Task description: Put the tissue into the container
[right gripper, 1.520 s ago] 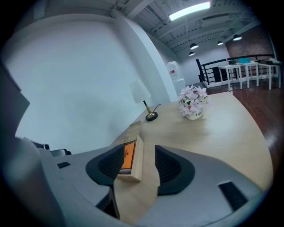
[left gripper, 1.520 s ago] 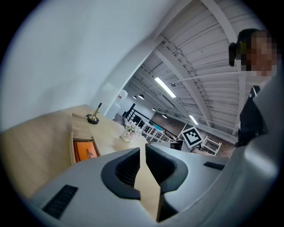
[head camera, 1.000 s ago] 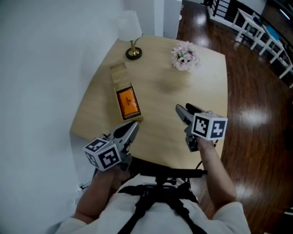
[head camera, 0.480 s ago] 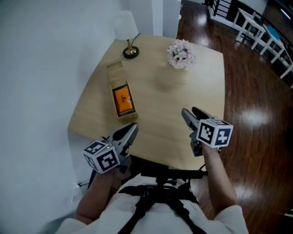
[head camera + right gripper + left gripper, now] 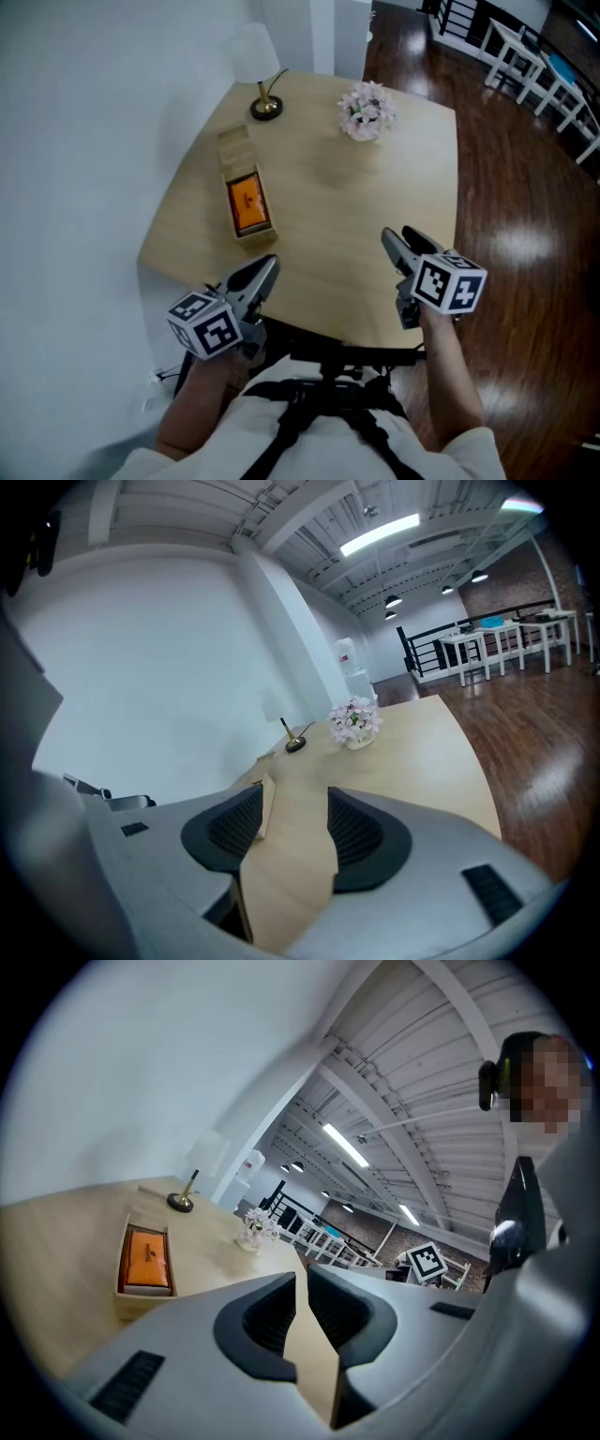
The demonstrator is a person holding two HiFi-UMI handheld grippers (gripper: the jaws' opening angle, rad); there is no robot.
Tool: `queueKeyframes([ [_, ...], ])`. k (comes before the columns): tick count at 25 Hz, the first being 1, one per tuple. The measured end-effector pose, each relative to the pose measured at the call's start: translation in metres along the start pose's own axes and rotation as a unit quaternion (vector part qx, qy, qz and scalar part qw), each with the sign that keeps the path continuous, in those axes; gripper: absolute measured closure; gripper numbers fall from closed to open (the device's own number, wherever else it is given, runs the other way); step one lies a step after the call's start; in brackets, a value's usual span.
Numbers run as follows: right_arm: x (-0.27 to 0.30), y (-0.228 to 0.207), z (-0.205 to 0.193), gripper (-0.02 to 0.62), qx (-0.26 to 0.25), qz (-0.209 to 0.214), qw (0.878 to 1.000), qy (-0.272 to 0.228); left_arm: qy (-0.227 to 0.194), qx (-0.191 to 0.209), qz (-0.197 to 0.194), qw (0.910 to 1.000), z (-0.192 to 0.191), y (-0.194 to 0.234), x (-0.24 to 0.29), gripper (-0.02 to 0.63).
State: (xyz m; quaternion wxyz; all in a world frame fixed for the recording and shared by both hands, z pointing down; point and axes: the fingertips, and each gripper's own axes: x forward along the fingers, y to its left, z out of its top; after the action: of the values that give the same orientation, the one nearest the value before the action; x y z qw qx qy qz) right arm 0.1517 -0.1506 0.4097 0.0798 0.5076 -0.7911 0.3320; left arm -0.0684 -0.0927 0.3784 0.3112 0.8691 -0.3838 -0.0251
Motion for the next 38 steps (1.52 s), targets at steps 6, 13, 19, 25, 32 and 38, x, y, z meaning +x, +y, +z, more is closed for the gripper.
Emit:
queueKeyframes([
  [6,-0.014,-0.004,0.003,0.368,0.01,-0.001,1.0,-0.017,0.007,0.002,0.005,1.0,-0.007,-0.001,-0.001,0.575],
  [13,-0.037,-0.014,0.005,0.368,0.017,-0.004,1.0,-0.026,0.01,0.003,0.003,0.9999,-0.013,-0.014,-0.001,0.575],
  [19,-0.054,-0.02,0.001,0.37,0.016,-0.008,0.999,-0.036,0.02,0.008,0.012,0.9997,-0.016,-0.021,-0.003,0.575],
  [25,-0.066,-0.029,-0.012,0.402,0.019,-0.015,0.999,-0.039,0.022,0.012,0.005,0.9997,-0.021,-0.028,-0.006,0.575],
  [32,-0.073,-0.016,-0.021,0.442,-0.026,-0.014,0.999,-0.037,0.018,0.015,-0.021,0.9995,-0.026,-0.039,-0.009,0.577],
  [38,-0.077,0.002,-0.025,0.51,-0.046,0.002,0.998,-0.043,0.021,0.015,-0.027,0.9993,-0.03,-0.044,-0.01,0.577],
])
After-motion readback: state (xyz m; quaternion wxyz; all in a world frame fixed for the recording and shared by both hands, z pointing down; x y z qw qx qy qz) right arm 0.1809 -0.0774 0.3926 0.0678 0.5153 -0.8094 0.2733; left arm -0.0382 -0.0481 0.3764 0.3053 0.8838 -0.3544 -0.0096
